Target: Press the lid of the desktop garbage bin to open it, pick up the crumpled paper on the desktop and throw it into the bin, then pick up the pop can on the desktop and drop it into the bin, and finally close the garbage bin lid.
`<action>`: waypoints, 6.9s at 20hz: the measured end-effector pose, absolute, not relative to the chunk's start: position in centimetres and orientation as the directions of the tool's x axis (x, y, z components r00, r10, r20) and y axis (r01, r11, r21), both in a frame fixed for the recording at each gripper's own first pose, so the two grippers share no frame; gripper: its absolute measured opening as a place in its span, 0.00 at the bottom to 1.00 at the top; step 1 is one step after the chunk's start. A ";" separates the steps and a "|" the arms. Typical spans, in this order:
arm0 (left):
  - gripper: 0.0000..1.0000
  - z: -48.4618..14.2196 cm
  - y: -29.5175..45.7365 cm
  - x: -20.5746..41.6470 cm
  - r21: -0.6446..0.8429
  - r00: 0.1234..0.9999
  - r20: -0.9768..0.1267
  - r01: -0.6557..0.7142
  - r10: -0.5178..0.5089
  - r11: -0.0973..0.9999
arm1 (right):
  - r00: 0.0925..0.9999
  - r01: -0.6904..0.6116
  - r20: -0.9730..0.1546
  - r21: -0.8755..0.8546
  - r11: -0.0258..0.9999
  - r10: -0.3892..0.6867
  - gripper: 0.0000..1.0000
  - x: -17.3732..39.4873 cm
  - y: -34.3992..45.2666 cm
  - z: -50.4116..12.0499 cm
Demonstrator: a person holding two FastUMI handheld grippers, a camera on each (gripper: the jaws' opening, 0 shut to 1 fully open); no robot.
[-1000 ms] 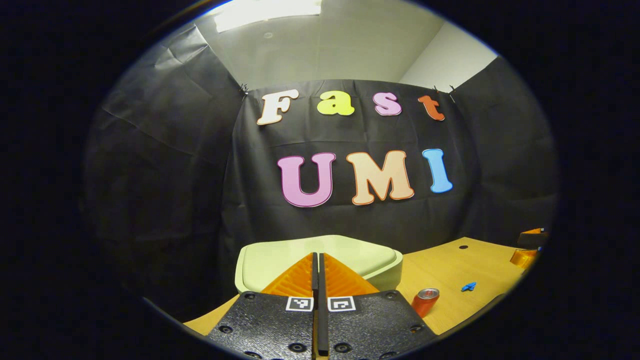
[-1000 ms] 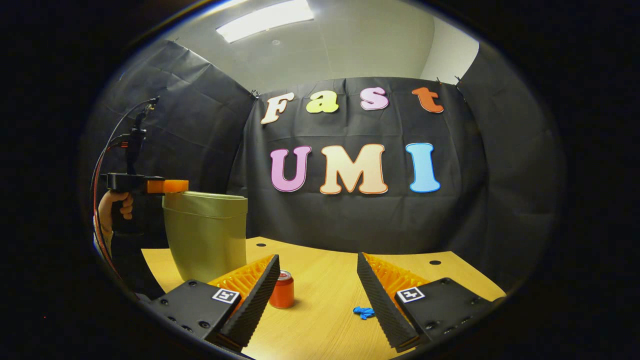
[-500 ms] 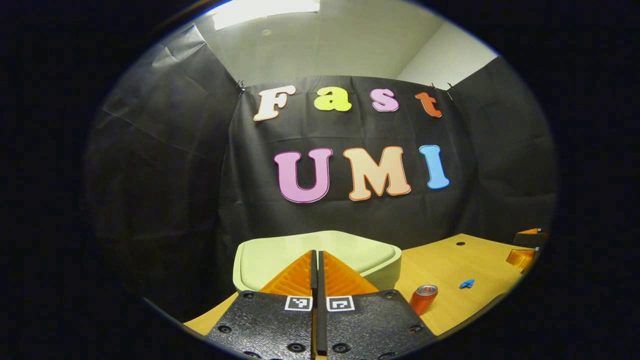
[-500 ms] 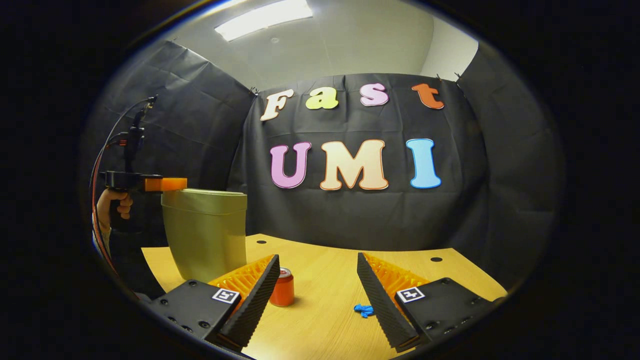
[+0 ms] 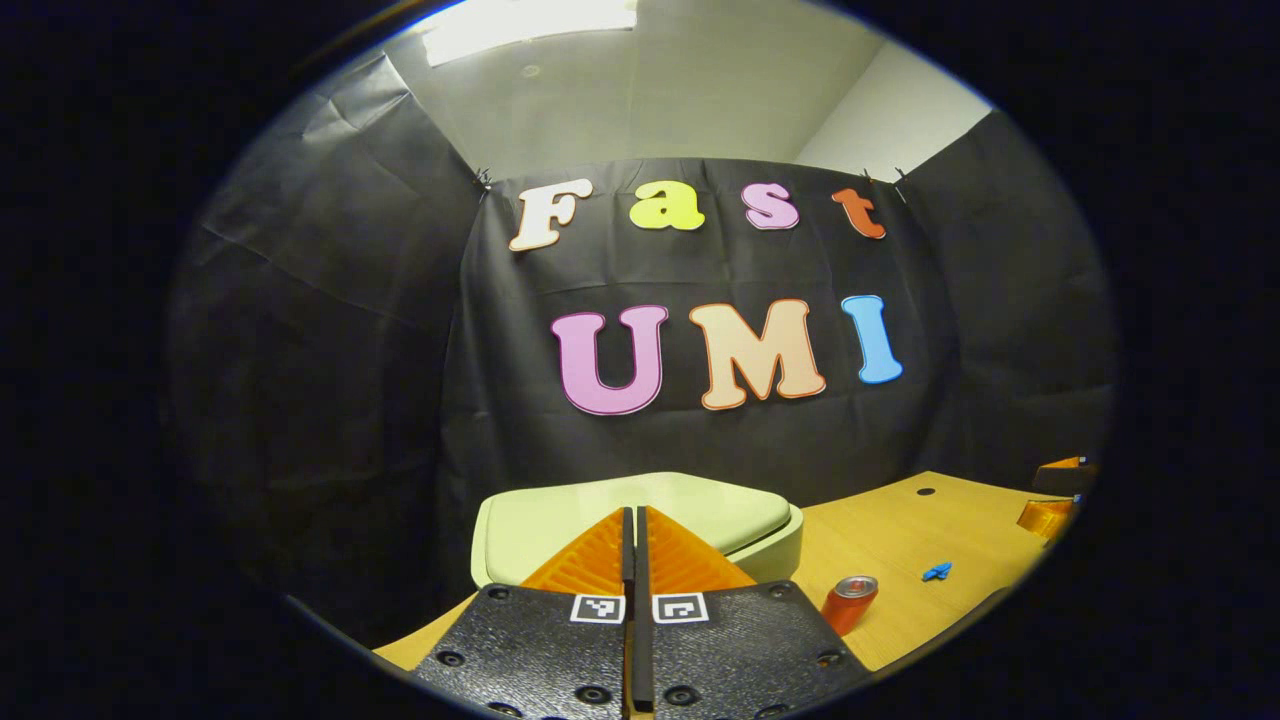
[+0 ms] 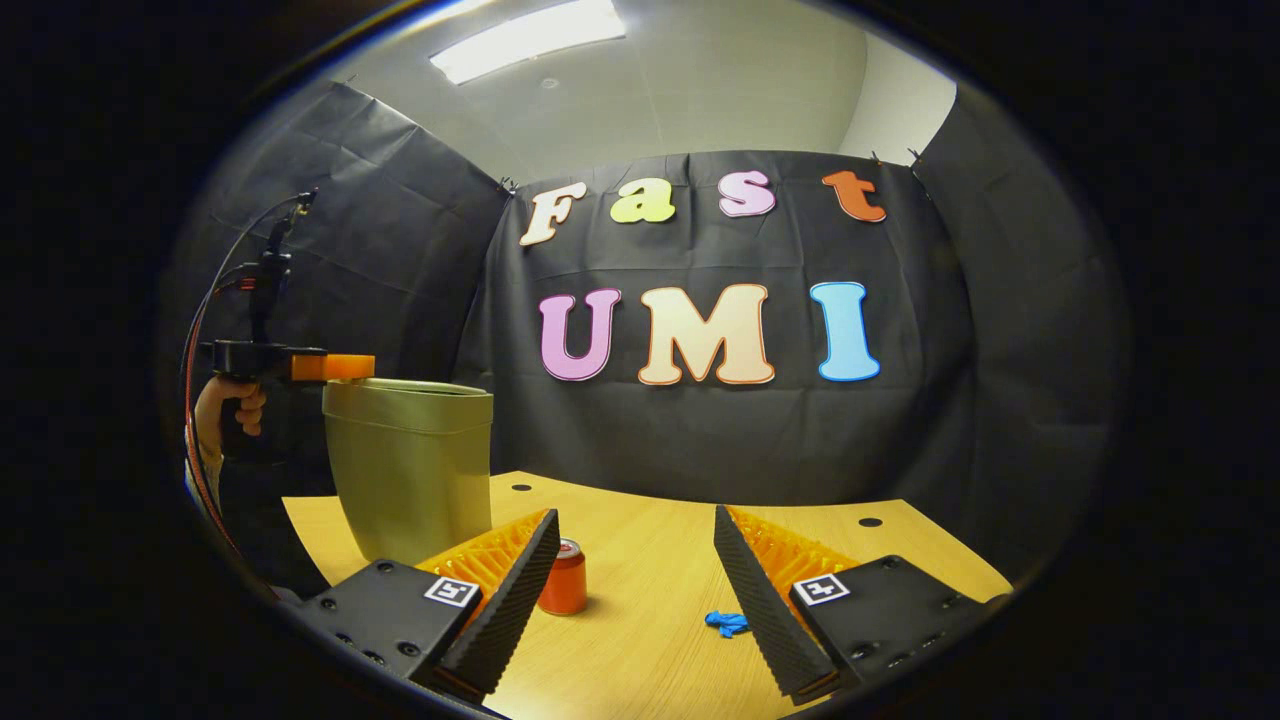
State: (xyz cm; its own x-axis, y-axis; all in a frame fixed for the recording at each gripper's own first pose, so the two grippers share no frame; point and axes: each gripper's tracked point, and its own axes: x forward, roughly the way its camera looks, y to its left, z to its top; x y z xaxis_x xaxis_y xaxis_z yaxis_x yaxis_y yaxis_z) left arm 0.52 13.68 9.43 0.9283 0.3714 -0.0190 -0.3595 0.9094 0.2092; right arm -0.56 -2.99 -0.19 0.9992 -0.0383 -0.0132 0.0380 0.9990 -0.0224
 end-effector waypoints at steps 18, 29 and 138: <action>0.00 9.4 3.7 0.5 0.143 0.995 0.007 -0.104 0.104 0.984 | 0.999 0.052 0.001 -0.041 0.998 -0.052 0.98 -0.7 -3.0 0.0; 0.00 1.5 -0.2 0.7 0.031 0.996 -0.083 0.020 -0.018 0.999 | 0.995 0.082 -0.054 -0.073 0.994 -0.086 0.98 0.7 -3.7 -2.2; 0.94 -5.1 -6.2 0.5 -0.047 0.938 -0.242 0.246 -0.250 0.968 | 0.869 -0.465 -0.274 -0.170 0.869 0.411 0.98 20.5 12.4 12.5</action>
